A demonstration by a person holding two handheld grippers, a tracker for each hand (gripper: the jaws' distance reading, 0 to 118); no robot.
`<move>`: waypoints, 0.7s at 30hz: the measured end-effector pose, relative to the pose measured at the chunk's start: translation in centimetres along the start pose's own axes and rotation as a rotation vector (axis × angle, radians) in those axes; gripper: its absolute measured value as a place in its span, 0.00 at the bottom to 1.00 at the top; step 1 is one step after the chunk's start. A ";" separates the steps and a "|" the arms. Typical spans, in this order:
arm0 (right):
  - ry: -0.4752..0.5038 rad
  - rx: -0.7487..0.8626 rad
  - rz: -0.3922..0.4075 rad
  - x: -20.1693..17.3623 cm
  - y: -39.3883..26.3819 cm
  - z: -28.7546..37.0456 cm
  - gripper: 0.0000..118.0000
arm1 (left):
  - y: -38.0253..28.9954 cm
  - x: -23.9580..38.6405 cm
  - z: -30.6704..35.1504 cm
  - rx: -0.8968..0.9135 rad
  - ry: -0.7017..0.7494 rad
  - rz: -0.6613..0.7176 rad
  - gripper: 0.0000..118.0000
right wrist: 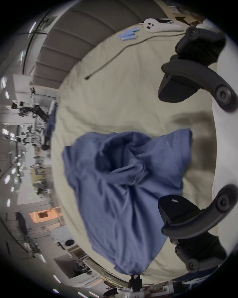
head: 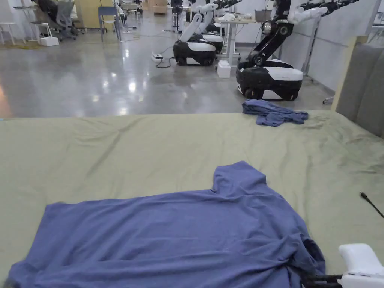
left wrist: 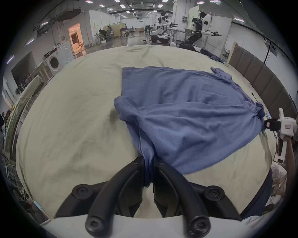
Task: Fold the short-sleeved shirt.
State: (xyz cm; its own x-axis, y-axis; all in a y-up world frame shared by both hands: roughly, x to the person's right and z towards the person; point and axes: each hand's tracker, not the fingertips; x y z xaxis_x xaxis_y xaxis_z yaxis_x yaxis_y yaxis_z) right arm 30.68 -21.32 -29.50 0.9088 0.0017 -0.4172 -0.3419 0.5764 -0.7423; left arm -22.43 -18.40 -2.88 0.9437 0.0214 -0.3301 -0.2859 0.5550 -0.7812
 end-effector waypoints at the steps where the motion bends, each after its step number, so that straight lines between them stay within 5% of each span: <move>1: 0.005 -0.003 -0.014 -0.2 0.3 -0.6 0.93 | 0.0 0.0 -0.1 0.001 0.002 0.002 0.09; 3: 0.084 -0.014 -0.032 -1.1 0.1 -1.3 0.60 | -0.2 -0.2 -0.3 0.002 -0.010 0.026 0.09; 6: 0.038 0.000 0.003 -1.7 0.5 -0.6 0.37 | -0.3 -0.3 -0.3 0.002 -0.012 0.037 0.09; 7: 0.078 0.046 -0.021 -2.0 0.3 0.7 0.14 | -0.3 -0.5 -0.1 0.002 -0.014 0.039 0.09; 8: 0.076 0.077 -0.053 -1.7 0.3 1.3 0.06 | -0.3 -0.6 0.1 0.002 -0.019 0.044 0.09; 21: 0.126 0.129 -0.063 -1.7 -4.9 15.5 0.06 | -4.8 0.2 11.0 0.061 -0.063 0.081 0.09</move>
State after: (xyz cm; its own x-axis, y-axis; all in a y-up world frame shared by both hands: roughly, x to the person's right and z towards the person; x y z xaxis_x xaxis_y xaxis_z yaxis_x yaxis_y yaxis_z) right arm 34.53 -11.47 -17.04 0.8876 -0.1351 -0.4403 -0.2443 0.6723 -0.6988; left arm -19.06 -11.94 6.66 0.9270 0.1195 -0.3554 -0.3529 0.5989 -0.7189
